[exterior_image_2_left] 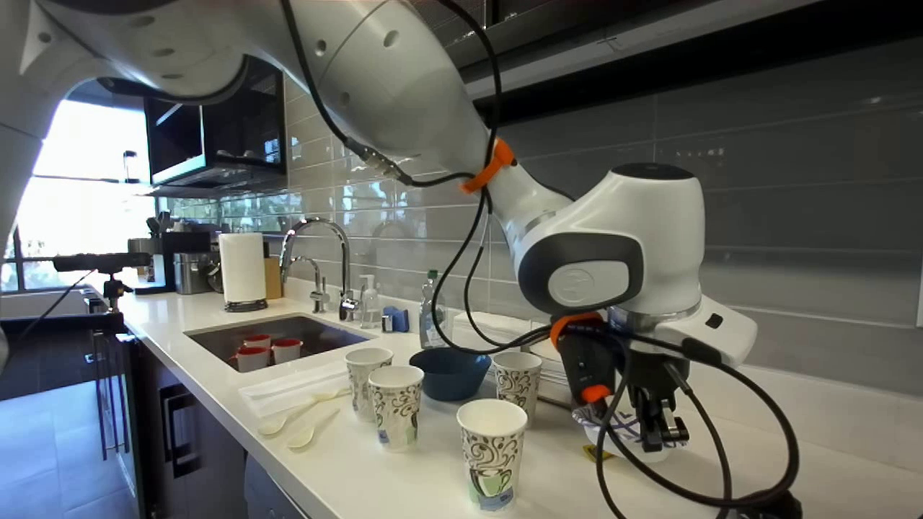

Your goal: Unstack the coffee cups and bowl, then stack them back up using the coffee cup on the far right.

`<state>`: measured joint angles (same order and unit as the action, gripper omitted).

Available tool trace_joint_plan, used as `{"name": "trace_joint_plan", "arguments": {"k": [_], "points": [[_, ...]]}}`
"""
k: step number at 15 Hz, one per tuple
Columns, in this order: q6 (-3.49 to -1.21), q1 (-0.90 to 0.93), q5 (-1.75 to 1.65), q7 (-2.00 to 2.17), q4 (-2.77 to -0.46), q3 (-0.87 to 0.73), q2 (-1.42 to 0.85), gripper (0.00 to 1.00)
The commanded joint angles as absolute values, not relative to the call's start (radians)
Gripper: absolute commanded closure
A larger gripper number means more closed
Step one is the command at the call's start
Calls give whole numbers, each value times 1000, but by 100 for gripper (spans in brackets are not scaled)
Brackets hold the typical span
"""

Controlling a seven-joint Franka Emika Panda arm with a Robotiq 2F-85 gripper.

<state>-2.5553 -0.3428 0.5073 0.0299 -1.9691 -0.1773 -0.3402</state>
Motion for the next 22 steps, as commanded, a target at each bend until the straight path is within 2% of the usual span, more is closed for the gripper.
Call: {"name": "trace_joint_plan", "arguments": {"k": [1,3,13,14,17,18,22], "points": [[-2509,-380,536,-19,-1917,-152,-385,100],[-2487,-382,520,-13,-1910,-156,-390,72],[-2502,-357,403,-1,-1987,-210,-254,4],[-2492,-355,374,-9,-2005,-219,-232,0],[-2488,-331,221,9,-2068,-262,-176,0],[-2481,-352,304,2,-1994,-236,-240,0],[-2480,-342,248,3,-2040,-255,-200,0]]}}
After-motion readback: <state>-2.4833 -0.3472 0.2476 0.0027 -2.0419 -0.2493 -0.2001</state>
